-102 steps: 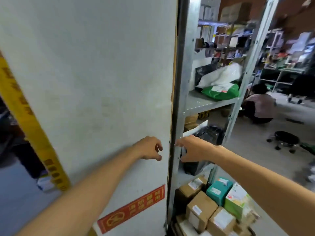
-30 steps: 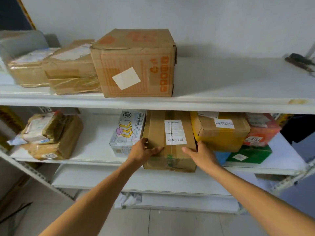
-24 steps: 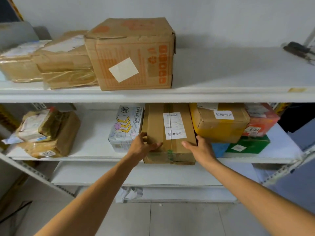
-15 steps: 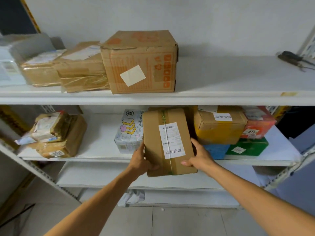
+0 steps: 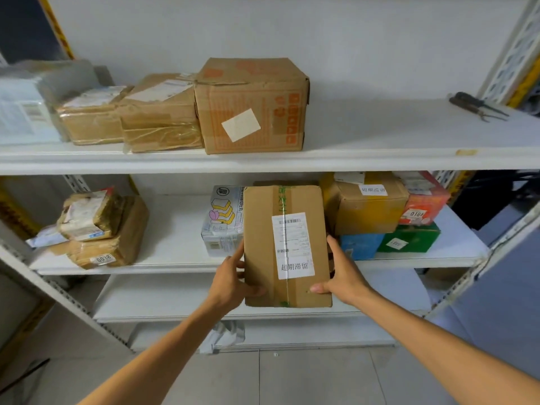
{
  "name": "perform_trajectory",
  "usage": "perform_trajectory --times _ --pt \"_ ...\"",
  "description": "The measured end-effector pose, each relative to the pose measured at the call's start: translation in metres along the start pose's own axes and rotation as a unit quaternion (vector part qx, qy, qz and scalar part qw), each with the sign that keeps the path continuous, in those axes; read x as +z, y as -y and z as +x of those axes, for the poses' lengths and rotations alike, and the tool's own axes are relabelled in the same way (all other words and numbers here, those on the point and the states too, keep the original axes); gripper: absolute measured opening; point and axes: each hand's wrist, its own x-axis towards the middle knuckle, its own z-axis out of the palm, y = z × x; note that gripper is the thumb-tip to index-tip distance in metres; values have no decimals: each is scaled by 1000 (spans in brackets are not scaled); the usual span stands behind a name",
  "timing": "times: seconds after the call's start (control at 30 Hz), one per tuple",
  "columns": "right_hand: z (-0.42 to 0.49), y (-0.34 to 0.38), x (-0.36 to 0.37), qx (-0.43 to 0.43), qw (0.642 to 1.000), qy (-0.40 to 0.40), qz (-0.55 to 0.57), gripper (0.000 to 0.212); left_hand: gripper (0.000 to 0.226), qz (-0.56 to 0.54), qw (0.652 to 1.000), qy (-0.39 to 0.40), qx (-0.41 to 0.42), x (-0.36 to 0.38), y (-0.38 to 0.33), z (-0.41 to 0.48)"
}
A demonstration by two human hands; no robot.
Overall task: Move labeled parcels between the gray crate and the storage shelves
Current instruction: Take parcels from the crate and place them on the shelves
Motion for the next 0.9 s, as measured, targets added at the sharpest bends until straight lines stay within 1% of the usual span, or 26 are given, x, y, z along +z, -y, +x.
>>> perform_trajectory --times 0.13,0.23,0.4,0.5,0.63,0.77,0.9 --pt "-21 -18 -4 7 1000 -23 7 114 115 10 999 27 29 13 0 -3" --pt "-42 -39 -18 15 998 -53 13 112 113 17 996 63 58 37 -8 -2" --pt "-89 -87 -46 54 990 -128 21 115 105 24 986 145 85 101 -21 -4" --pt "-129 -116 -63 85 978 -186 42 114 100 38 976 194 95 148 -31 -8" --pt "-189 -155 -84 126 953 -268 68 114 99 65 952 266 138 221 -55 -20" --pt "-252 -194 -111 184 916 -347 82 109 100 58 920 336 191 299 -84 -45" --pt "-339 -237 -122 265 857 -430 105 109 101 74 861 438 246 390 -115 -88"
